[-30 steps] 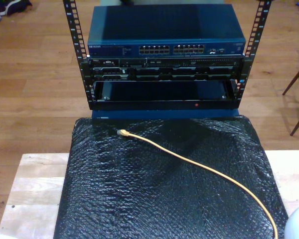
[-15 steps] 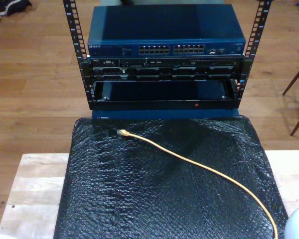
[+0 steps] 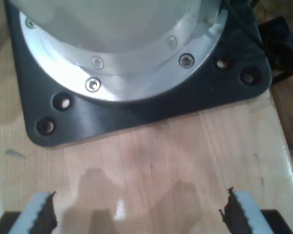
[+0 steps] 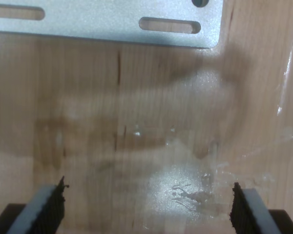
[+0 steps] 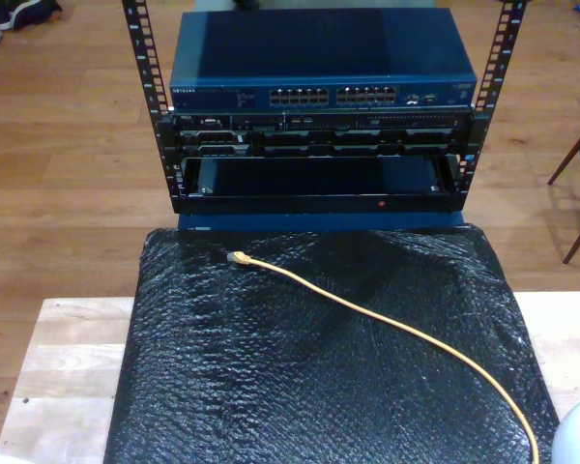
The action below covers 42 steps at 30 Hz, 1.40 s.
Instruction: Grab the cable and plug it in
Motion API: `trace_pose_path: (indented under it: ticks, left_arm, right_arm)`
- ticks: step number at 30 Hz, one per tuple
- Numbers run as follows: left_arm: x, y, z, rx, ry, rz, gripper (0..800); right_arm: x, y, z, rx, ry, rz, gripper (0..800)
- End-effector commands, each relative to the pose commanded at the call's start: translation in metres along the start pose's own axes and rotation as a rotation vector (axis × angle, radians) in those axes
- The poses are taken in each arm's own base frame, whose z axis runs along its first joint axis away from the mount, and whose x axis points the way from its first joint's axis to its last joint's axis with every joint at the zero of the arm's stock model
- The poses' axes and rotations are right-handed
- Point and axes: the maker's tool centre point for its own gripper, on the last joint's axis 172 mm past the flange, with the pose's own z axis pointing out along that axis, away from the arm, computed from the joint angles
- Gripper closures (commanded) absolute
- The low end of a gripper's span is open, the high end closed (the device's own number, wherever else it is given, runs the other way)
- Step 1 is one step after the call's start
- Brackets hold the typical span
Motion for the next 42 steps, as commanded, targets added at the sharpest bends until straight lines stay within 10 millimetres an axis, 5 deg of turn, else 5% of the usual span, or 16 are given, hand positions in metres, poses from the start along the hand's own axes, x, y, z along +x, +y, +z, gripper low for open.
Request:
trace_pose_path:
  ticks: [24, 32, 42]
  left_arm:
    - [0.002, -0.002, 0.001, 0.006, 0.01, -0.02, 0]
    - [0.002, -0.002, -0.021, 0.005, 0.001, -0.019, 0]
    - [0.009, -0.007, -0.084, 0.013, 0.042, -0.077, 0]
  right_arm:
    - [-0.01, 0.001, -0.015, 0.0, -0.035, -0.005, 0]
    - [-0.006, 0.013, -0.071, -0.02, 0.062, 0.07, 0]
    - [-0.014, 0.029, -0.151, -0.03, 0.085, 0.243, 0]
